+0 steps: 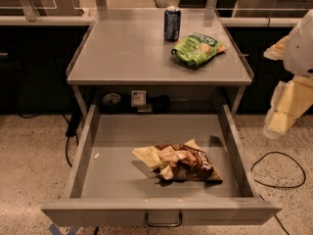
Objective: Pick brown chip bag from top drawer and place on counter
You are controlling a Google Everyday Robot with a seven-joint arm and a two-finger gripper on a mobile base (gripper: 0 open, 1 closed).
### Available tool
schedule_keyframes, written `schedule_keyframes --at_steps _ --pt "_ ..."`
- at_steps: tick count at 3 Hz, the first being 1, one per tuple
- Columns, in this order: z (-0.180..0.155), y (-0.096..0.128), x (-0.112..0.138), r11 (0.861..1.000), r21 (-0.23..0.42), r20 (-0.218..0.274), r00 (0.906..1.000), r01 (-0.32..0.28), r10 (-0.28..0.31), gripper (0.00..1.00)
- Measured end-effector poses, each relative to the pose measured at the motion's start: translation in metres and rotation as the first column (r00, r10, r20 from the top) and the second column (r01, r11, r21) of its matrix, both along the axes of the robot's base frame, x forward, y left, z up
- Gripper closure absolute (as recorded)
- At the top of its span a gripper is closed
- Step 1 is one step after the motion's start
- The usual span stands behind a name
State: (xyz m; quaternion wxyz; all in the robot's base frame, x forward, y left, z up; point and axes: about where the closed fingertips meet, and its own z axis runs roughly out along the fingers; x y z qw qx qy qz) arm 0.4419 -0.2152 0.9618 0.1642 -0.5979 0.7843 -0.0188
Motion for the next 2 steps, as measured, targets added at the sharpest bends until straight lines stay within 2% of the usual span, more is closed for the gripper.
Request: schedule_keyframes --at_steps 1,2 --pt "0.004 0.003 0.000 1.000 -0.002 0.030 0.9995 -0.006 0.006 0.00" --pt "-0.020 0.005 0.006 1.000 0.025 0.037 0.9993 -0.001 0.000 0.00"
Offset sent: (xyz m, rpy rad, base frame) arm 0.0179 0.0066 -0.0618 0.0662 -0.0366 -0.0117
